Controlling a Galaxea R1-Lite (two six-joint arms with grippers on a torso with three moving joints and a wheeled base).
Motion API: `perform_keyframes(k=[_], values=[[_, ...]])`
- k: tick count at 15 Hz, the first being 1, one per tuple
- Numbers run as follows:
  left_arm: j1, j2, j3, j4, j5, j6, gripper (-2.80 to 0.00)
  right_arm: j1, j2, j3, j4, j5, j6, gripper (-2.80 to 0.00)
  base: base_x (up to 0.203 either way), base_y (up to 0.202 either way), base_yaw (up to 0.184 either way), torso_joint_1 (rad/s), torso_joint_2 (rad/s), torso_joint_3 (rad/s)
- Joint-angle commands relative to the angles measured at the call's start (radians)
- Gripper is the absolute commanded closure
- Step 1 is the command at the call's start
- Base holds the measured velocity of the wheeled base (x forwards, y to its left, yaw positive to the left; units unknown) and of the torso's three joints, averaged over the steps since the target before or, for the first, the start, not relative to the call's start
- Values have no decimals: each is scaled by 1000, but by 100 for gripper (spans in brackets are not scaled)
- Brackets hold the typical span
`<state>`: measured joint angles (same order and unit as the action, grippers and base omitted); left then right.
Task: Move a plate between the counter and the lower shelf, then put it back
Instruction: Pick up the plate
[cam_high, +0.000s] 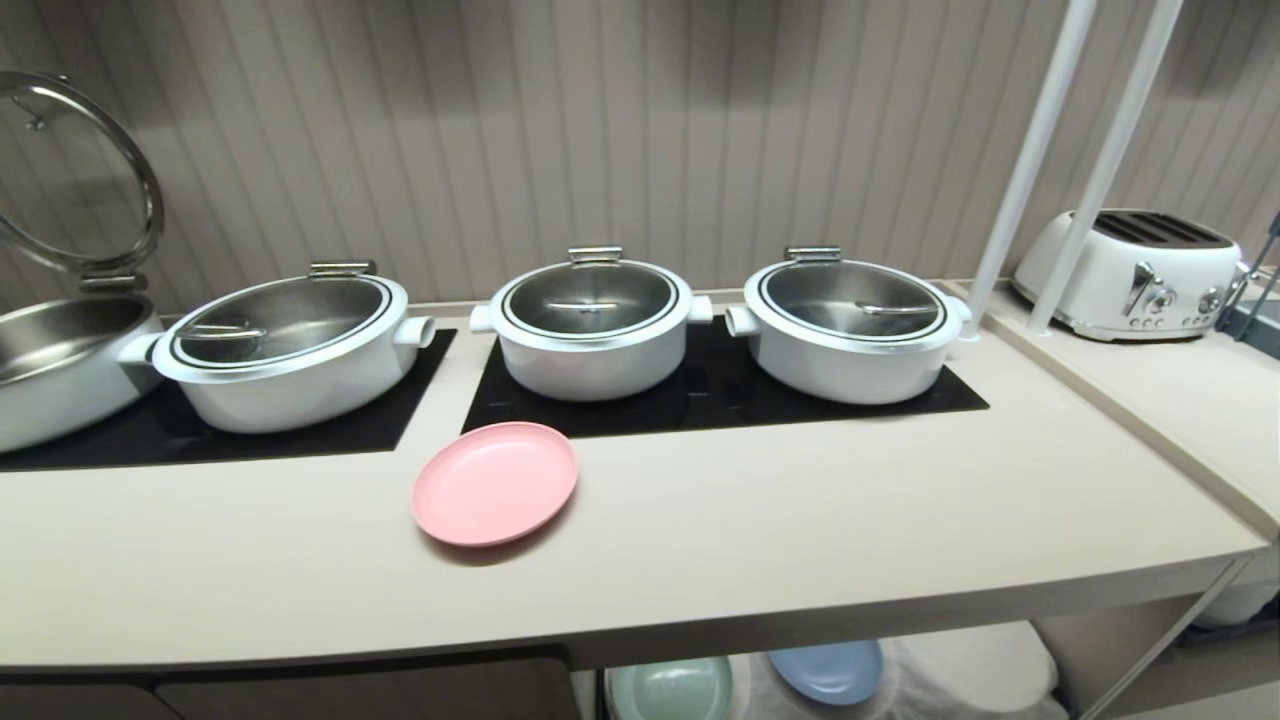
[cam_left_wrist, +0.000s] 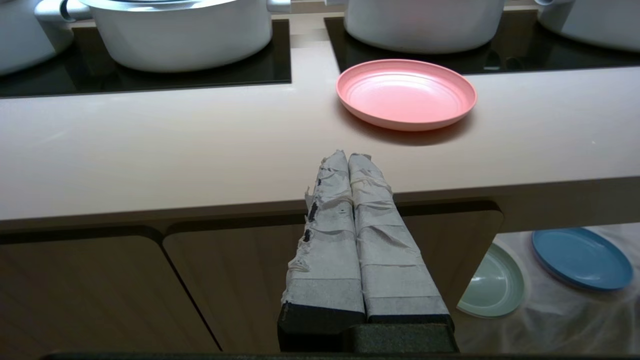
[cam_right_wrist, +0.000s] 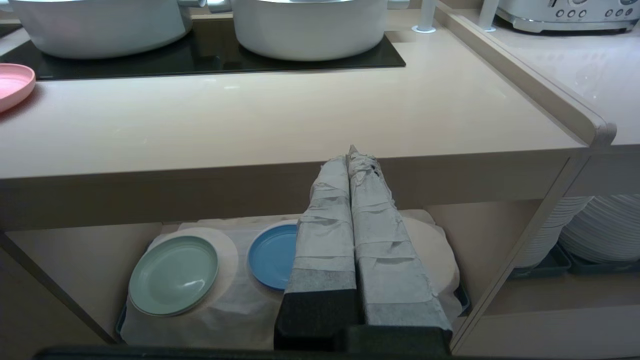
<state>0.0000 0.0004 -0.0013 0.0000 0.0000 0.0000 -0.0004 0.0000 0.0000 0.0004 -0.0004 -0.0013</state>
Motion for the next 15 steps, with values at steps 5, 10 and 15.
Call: perform_keyframes(k=[5, 10, 15], values=[[0, 0, 1, 0, 0, 2, 0, -1, 0, 0, 0, 0, 0, 0, 0, 0, 0, 0, 0, 0], [0, 0, 0, 3, -2, 0, 0, 0, 0, 0, 0, 0, 0, 0, 0, 0, 0, 0, 0, 0], [0, 0, -55, 11, -31, 71, 0, -1, 0, 0, 0, 0, 0, 0, 0, 0, 0, 0, 0, 0]])
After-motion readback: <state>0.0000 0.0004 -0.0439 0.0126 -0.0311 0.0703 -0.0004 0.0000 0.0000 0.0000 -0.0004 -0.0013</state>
